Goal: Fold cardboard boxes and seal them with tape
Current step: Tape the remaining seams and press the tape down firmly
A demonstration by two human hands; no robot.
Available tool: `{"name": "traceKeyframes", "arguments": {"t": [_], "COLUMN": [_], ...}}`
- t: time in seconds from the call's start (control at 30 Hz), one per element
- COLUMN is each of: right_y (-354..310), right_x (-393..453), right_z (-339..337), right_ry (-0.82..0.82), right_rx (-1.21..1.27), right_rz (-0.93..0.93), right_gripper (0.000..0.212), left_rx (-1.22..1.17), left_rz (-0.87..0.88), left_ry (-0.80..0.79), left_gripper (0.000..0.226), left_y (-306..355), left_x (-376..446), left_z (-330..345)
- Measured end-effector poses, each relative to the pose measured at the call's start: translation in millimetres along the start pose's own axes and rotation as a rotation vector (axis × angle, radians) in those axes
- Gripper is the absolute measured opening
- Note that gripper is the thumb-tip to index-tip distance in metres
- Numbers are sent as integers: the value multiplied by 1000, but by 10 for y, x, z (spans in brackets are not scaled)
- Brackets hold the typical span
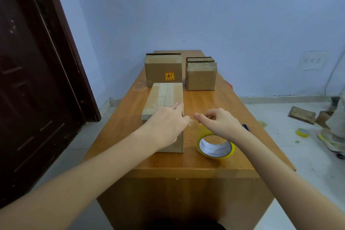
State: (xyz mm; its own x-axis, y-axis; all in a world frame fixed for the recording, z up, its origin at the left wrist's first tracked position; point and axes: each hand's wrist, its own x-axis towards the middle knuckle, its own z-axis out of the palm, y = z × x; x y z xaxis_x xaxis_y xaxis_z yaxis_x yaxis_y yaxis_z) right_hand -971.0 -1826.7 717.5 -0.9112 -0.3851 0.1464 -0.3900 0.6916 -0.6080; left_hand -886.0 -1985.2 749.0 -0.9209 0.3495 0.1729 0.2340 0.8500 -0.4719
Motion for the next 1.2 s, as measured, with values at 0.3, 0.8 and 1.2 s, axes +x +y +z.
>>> {"name": "traceKeyframes", "arguments": {"t": [0.3, 0.8, 1.2], "right_y": [67, 1151, 423], "right_x": [-16, -54, -157], "right_z": [-19, -45, -226], "right_ry": [96, 71, 174], "right_rx": [238, -664, -145], "right_rz": [28, 491, 232], "right_gripper": [33, 40, 13], "left_rx": [-117, -202, -394], "left_rz": [24, 17, -39], "left_ry": [39, 78, 32], "left_gripper": [40, 35, 50], "left_y": [-96, -181, -308], "left_x": [-30, 13, 46], "left_z": [-92, -75, -42]}}
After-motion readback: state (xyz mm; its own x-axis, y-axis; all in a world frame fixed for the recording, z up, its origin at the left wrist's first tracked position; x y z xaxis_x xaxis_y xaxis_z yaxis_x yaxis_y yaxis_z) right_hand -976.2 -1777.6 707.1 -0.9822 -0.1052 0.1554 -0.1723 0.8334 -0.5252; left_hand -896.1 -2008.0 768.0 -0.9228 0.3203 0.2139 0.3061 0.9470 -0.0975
